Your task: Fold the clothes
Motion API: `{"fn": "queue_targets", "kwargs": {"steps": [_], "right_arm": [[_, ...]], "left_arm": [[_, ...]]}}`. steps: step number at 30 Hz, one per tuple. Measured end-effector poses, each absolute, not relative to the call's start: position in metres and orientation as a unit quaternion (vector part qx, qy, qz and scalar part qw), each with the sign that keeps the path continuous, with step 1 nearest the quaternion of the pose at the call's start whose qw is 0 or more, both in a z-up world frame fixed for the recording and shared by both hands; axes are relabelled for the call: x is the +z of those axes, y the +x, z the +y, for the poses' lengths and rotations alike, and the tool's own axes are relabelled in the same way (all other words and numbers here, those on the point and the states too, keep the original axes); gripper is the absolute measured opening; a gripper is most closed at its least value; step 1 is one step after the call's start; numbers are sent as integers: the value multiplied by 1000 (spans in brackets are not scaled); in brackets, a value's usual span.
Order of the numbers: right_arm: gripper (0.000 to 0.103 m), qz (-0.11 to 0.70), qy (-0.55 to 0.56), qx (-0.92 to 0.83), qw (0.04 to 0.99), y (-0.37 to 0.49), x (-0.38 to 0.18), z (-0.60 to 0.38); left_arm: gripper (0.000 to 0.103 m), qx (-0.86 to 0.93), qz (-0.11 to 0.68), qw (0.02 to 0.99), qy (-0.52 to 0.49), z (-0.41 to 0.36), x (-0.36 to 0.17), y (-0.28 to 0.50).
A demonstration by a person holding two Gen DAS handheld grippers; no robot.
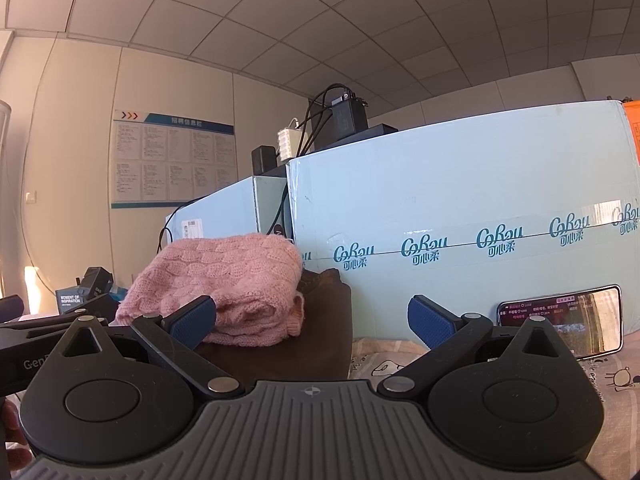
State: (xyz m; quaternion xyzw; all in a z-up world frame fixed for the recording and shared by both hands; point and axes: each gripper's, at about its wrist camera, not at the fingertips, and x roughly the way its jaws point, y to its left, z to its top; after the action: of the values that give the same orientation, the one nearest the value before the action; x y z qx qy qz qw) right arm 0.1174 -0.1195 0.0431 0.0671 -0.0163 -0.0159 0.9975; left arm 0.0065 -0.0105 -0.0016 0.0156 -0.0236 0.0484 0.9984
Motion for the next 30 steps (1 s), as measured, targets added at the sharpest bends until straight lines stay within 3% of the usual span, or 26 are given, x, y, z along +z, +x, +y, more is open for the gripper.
{"fn": "queue_targets", "kwargs": {"steps": [30], "right_arm": [[103,-4,65,-23,998,122,43,-119]], "left_arm": [[103,45,4,999,13,-10,-3,12]]}}
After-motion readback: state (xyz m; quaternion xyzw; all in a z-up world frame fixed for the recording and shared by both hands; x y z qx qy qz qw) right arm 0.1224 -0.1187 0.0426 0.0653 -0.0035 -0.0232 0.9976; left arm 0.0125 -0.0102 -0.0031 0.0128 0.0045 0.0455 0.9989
